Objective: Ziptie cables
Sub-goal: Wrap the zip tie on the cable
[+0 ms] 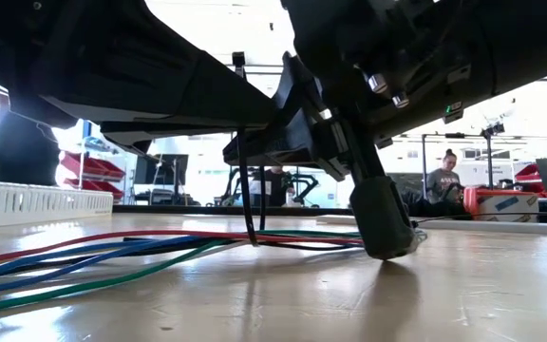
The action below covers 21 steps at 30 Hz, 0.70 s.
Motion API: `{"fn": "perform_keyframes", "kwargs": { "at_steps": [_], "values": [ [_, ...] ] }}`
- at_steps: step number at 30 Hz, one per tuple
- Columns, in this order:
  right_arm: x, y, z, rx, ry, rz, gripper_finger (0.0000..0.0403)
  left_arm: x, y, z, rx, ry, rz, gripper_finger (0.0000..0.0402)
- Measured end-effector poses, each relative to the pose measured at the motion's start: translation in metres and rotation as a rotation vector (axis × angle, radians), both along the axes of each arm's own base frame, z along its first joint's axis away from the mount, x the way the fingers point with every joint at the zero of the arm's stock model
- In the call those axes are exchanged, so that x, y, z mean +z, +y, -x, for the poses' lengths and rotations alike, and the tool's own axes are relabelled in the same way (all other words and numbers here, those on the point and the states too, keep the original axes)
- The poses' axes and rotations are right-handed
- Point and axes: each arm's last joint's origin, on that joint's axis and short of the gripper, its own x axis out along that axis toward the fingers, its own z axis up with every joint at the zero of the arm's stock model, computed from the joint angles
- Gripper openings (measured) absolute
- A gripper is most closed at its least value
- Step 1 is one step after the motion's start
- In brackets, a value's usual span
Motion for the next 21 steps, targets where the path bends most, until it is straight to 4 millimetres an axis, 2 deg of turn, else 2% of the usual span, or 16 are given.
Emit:
{"fn": "perform_keyframes", "kwargs": {
  "at_steps": [21],
  "values": [
    [0.0018,-0.0025,-0.0029,0.004,-0.017,0.010,0.0000,-0.0002,0.0022,-0.0025,-0.017,0.007,0.028,0.0000]
  ]
}}
